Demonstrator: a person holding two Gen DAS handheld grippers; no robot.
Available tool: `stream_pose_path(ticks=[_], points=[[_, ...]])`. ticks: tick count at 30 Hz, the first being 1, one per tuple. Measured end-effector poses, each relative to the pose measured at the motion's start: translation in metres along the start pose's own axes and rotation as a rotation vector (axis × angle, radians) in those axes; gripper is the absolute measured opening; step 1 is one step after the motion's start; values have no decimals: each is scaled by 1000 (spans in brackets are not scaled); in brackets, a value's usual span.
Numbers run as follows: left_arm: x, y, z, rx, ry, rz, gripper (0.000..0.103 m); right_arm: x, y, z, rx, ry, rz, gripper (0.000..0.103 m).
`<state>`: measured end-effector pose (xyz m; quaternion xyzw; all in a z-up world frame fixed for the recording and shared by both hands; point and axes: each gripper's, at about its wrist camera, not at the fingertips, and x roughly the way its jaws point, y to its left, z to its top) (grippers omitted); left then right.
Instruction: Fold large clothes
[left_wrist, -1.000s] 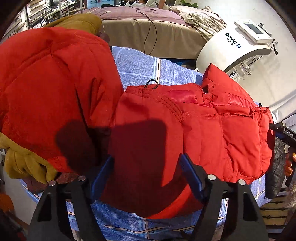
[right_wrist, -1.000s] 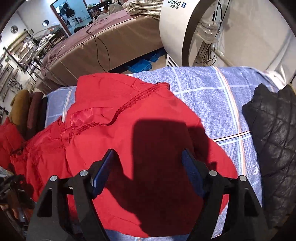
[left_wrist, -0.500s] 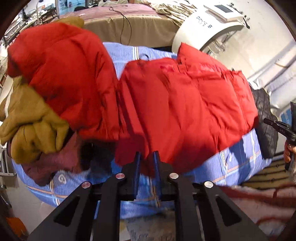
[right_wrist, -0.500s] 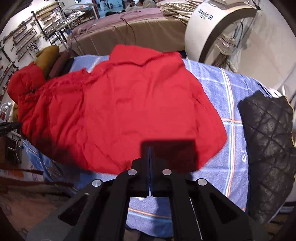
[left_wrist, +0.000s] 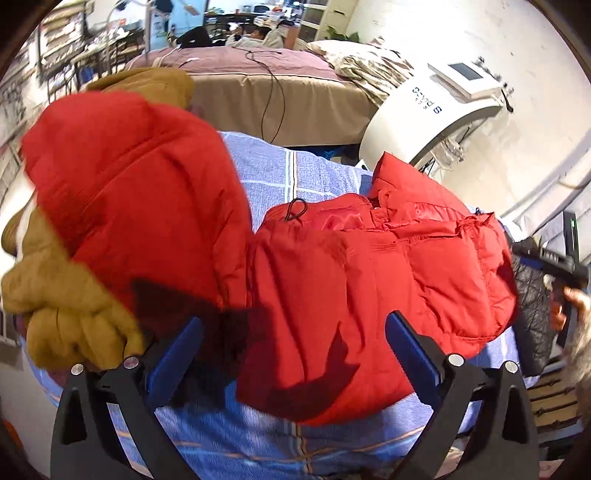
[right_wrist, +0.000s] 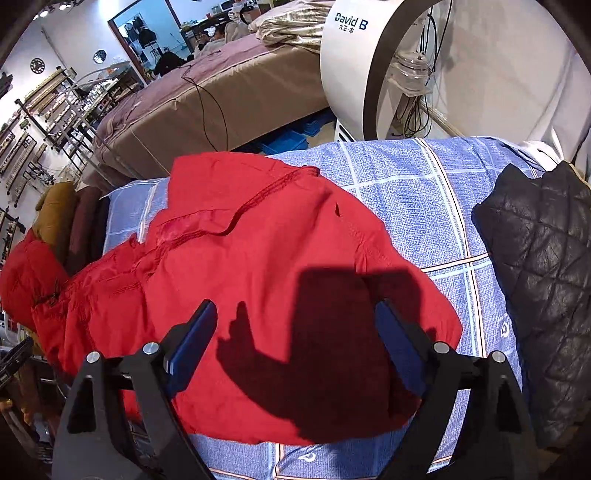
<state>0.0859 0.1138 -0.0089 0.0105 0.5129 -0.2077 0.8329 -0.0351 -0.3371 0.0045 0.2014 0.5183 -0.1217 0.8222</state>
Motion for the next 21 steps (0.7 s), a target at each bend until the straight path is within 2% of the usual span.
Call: stream_pose_path(ticks=[2, 4, 5, 6, 7, 8, 9, 10, 11, 12, 16, 21], points=[[15, -8, 10, 48, 16, 55, 97, 16, -5, 14, 30, 24, 12, 86], [27, -13, 18, 58, 30, 58, 96, 29, -6, 25, 55, 35, 26, 86], [32, -13, 22, 60, 37, 64, 94, 33, -4, 28, 58, 33, 31, 86], [38, -15, 23, 68, 50, 63, 83, 36, -1, 30, 54, 31, 46, 82], [43, -17, 26, 80, 78, 56, 74, 38, 4, 31, 42, 28, 62, 72], [47, -20, 26, 95, 104, 58, 55, 40, 9, 29, 27, 34, 73, 41], [49, -22, 26, 110, 112, 68, 45, 42, 13, 29, 15, 49, 72, 24], [45, -21, 24, 120, 110, 65, 42, 41, 17, 26, 6, 52, 65, 19], [41, -20, 20, 127, 108, 53, 34, 36, 19, 22, -4, 40, 76, 9], [37, -18, 18, 132, 111, 39, 27, 29, 20, 17, -17, 27, 92, 3], [11, -13, -1, 175, 110, -45, 20, -12, 12, -13, -40, 5, 152, 1], [-15, -8, -34, 188, 139, -120, 14, -58, -9, -75, -85, 43, 119, 1]])
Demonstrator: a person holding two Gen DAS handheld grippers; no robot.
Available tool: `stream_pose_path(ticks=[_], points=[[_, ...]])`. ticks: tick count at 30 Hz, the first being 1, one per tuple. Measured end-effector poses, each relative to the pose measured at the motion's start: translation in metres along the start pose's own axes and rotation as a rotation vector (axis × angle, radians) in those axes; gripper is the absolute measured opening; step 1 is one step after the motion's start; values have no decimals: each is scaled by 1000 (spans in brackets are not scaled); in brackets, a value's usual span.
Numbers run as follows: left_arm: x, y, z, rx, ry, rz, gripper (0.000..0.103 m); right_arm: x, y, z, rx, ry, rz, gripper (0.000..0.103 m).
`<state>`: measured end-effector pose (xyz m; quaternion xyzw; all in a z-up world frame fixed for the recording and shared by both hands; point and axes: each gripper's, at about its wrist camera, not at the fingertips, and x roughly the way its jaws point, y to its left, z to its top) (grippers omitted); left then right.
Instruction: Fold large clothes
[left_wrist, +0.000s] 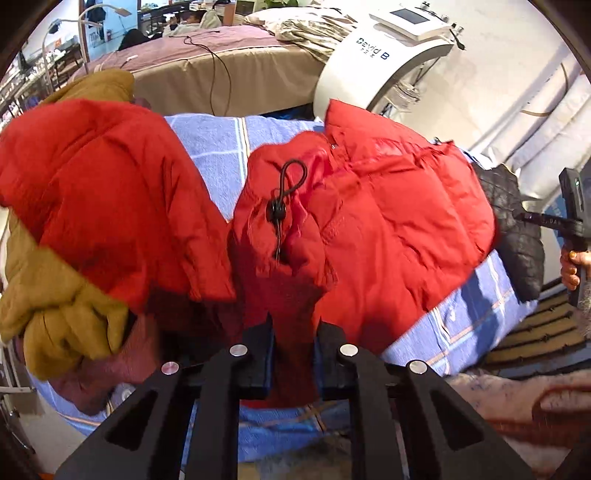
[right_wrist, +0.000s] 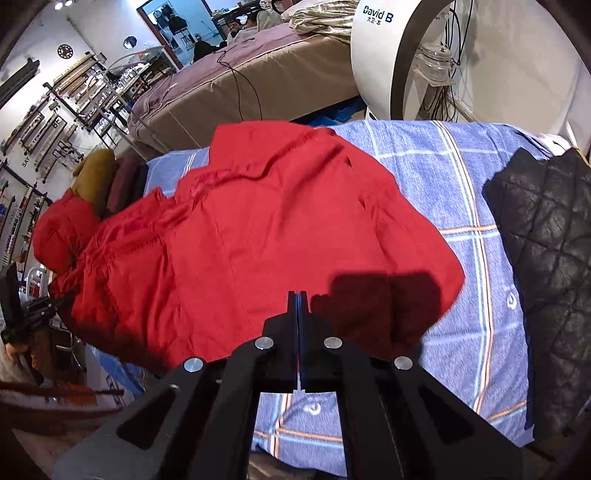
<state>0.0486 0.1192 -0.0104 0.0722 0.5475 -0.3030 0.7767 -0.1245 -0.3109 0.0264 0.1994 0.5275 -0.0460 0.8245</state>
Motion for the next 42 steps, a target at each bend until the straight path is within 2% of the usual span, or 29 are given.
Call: stream_pose_path(ticks=[2, 4, 5, 6, 8, 11, 14, 16, 19, 20, 21, 23, 24, 26, 28, 32, 34, 37, 40, 42], points=[[1, -3, -8, 9, 9, -10, 13, -2, -6, -15, -1, 24, -5, 3], [5, -7, -8, 6, 21, -25, 12, 6, -13, -18, 38, 46, -45, 28], [6, -9, -8, 4, 22, -34, 12, 10, -15, -14, 65, 44, -65, 70], [7, -11, -7, 2, 24, -40, 12, 12, -16, -9, 89, 19, -73, 89], [8, -15, -7, 0, 23, -41, 12, 12, -13, 8, 120, -64, -43, 89], [8, -18, -10, -11, 13, -29, 12, 28, -8, 50, 175, -74, -14, 89], [10, -18, -12, -38, 5, -23, 12, 58, -8, 97, 214, -46, 16, 89], [10, -20, -12, -37, -2, -14, 12, 84, -7, 120, 228, 9, 0, 89], [12, -21, -11, -44, -9, -7, 12, 118, -9, 138, 256, 74, -83, 89], [13, -20, -11, -46, -9, -7, 12, 122, -10, 138, 267, 74, -94, 83], [14, -20, -11, -48, -9, -4, 12, 123, -10, 136, 273, 73, -98, 57], [16, -18, -13, -57, -7, -8, 12, 121, -3, 123, 243, 86, -80, 27], [16, -17, -14, -60, -3, -15, 12, 116, 4, 114, 202, 79, -65, 18], [16, -15, -17, -59, 7, -26, 12, 98, 18, 94, 86, 57, -40, 12], [17, -14, -21, -48, 25, -39, 12, 74, 19, 67, 41, 45, -6, 11], [20, -13, -36, -19, 98, -62, 12, 20, 2, 7, 35, 37, 34, 10], [17, -9, -43, -20, 119, -67, 12, 0, -8, -26, 49, 55, 53, 10], [4, 4, -42, -51, 104, -65, 12, -14, -13, -79, 54, 115, 45, 10], [-17, 16, -27, -72, 36, -62, 27, -9, -20, -133, 84, 196, -1, 10], [-35, 22, -12, -65, -30, -51, 51, 0, -31, -165, 144, 250, -32, 10]])
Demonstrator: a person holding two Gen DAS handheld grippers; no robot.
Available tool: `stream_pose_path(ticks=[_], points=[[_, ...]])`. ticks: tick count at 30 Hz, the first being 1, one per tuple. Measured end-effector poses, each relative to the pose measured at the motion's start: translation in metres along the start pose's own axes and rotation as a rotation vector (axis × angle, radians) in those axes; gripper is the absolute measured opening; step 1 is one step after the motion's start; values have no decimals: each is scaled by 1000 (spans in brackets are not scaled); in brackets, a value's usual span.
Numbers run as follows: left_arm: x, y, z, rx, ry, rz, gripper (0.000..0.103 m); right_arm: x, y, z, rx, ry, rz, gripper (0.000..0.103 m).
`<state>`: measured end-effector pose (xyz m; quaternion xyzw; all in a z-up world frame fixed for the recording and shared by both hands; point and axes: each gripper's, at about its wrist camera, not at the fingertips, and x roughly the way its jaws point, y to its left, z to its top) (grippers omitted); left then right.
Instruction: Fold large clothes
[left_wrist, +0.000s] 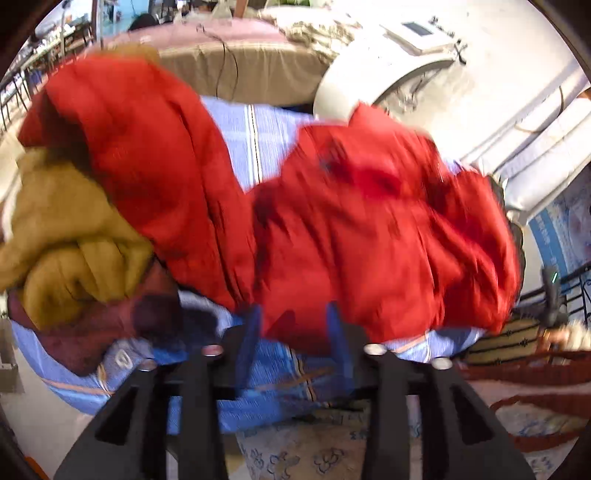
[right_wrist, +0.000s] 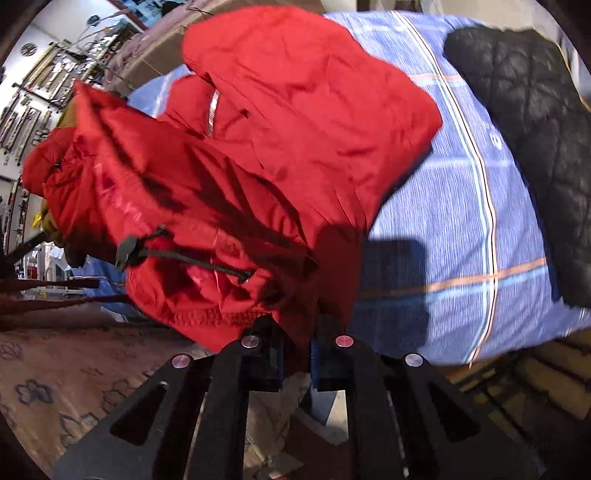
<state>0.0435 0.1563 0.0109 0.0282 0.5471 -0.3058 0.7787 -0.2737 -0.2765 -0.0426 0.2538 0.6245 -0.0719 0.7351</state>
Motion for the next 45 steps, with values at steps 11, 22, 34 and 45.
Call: stream_pose_path(ticks=[11, 22, 34, 45], points=[[36, -10, 77, 95, -30, 12, 69, -17, -28, -36, 21, 50, -234, 82], [142, -57, -41, 235, 407, -78, 69, -71, -18, 43, 146, -218, -186, 82], [182, -47, -82, 475, 515, 93, 87, 52, 89, 145, -99, -160, -266, 82], [109, -60, 54, 291, 153, -10, 91, 44, 71, 153, -91, -215, -308, 82]])
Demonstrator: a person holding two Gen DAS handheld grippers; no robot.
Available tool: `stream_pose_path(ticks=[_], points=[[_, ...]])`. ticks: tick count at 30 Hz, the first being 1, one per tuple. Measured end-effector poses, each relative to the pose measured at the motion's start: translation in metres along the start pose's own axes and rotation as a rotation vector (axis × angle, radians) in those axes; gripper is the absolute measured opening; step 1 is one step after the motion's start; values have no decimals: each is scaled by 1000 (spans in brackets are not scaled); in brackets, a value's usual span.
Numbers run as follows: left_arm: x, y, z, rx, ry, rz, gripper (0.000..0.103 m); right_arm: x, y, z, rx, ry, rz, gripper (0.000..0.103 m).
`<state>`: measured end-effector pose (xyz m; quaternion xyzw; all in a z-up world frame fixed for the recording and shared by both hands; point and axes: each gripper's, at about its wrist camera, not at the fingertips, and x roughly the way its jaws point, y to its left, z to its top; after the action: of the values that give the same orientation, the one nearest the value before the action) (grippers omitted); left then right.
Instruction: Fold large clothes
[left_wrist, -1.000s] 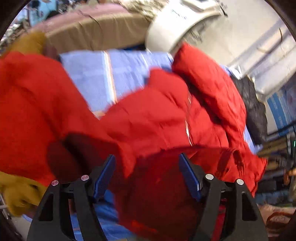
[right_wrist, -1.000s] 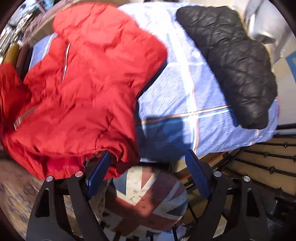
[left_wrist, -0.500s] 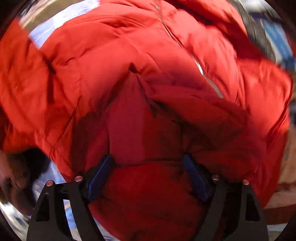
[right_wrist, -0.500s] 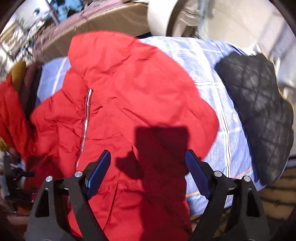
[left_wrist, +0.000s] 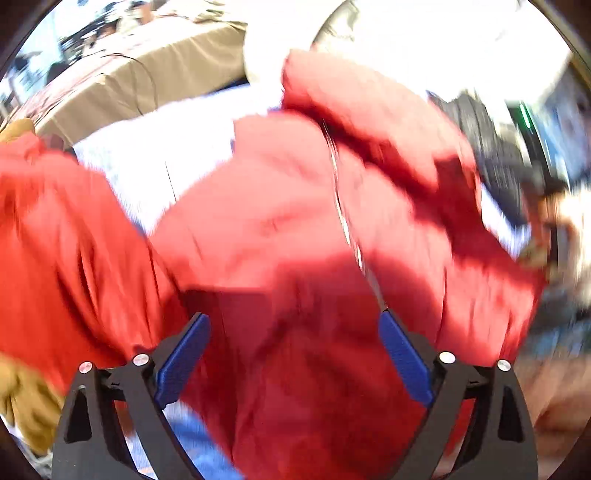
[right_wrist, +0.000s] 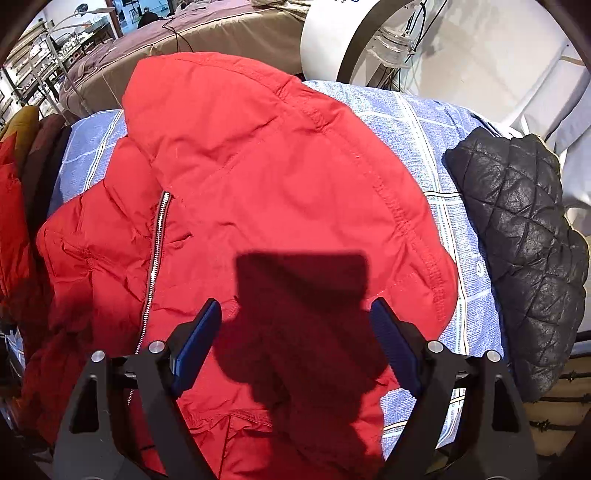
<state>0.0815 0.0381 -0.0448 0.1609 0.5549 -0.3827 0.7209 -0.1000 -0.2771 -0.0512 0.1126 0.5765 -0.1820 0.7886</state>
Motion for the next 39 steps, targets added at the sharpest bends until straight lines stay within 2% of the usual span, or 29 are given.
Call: stream_pose_path(ticks=[5, 8, 11, 12, 13, 16, 19, 21, 23, 25, 26, 27, 29, 32, 35, 39], points=[[28, 5, 77, -137, -71, 39, 91, 3, -3, 9, 25, 25, 65, 82], [60, -4, 113, -225, -84, -40, 91, 15, 12, 2, -8, 53, 48, 82], [82, -8, 142, -277, -109, -63, 91, 24, 19, -15, -13, 74, 32, 82], [86, -13, 153, -279, -128, -47, 91, 27, 18, -22, -1, 87, 27, 82], [88, -19, 164, -258, -157, -25, 91, 31, 14, -30, 19, 103, 21, 82], [92, -47, 195, -91, -247, 75, 92, 35, -4, -55, 50, 122, -35, 82], [104, -64, 219, 59, -271, 159, 95, 39, -28, -80, 121, 169, -52, 82], [117, -69, 230, 106, -230, 145, 95, 44, -46, -96, 190, 215, -30, 82], [135, -74, 237, 123, -147, 75, 93, 48, -59, -108, 250, 243, -28, 82], [150, -82, 238, 133, -81, 47, 79, 51, -68, -116, 314, 254, 3, 82], [153, -85, 236, 137, -74, 54, 64, 52, -72, -118, 344, 257, 17, 82], [153, -87, 234, 135, -73, 55, 40, 53, -74, -119, 365, 260, 21, 82], [142, -92, 234, 117, -73, 32, 16, 53, -77, -119, 379, 258, 19, 82], [102, -110, 232, 124, -134, -22, 10, 53, -79, -119, 383, 255, 9, 82], [49, -127, 216, 148, -211, -60, 9, 55, -86, -122, 413, 267, 10, 82], [-3, -122, 177, 54, -238, -125, 8, 56, -101, -126, 485, 280, 32, 82]])
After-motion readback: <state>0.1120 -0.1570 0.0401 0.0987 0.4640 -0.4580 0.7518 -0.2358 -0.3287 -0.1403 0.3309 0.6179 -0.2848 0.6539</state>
